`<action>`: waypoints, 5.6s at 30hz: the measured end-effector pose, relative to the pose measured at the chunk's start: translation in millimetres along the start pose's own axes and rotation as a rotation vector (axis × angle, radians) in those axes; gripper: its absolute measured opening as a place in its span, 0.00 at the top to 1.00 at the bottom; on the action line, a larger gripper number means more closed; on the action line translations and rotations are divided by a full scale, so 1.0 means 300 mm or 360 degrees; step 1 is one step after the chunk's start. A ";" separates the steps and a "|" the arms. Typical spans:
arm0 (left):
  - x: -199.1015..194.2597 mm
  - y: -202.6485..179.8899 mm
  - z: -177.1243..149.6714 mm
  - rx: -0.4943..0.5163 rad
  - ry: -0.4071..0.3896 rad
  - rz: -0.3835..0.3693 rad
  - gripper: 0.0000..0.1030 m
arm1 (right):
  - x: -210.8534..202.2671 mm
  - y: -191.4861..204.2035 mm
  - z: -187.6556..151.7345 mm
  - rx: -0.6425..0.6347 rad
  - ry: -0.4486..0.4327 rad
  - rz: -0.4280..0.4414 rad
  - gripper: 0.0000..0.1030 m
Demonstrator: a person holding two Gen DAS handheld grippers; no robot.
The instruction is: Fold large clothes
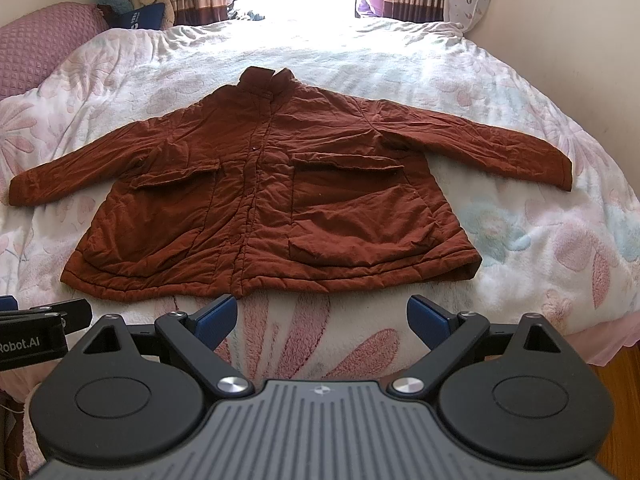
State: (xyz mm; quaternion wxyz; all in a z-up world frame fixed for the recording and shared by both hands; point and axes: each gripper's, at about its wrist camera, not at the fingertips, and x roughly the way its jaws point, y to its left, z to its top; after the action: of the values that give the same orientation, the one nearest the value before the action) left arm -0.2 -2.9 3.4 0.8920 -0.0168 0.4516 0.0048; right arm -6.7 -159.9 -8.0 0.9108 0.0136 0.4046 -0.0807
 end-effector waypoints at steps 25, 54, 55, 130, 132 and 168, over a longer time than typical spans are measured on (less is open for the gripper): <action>0.003 -0.003 0.000 0.0002 -0.0004 -0.0001 0.09 | -0.005 -0.001 0.001 0.0002 0.0002 0.0003 0.00; 0.147 0.156 0.069 -0.0198 -0.0065 -0.0139 0.09 | 0.132 -0.006 0.118 0.0011 -0.0107 -0.0006 0.00; 0.166 0.197 0.087 -0.0247 -0.0095 -0.0150 0.09 | 0.149 -0.004 0.135 0.0009 -0.0129 0.0003 0.00; 0.986 0.411 0.715 -0.0526 -0.0468 -0.0684 0.44 | 0.960 -0.076 0.499 0.0512 -0.0140 0.0732 0.32; 0.999 0.492 0.704 -0.0594 -0.0466 -0.0597 0.44 | 1.049 -0.046 0.523 0.0642 -0.0046 0.0861 0.31; 1.123 0.526 0.704 -0.0511 -0.0266 -0.0497 0.42 | 1.131 0.107 0.560 0.0269 -0.0191 0.0592 0.71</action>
State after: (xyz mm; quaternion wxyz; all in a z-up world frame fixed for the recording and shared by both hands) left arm 365.6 159.8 -147.1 0.9022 -0.2276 0.3615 -0.0601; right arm 345.7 -189.7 -147.1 0.9282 0.1595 0.3318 0.0545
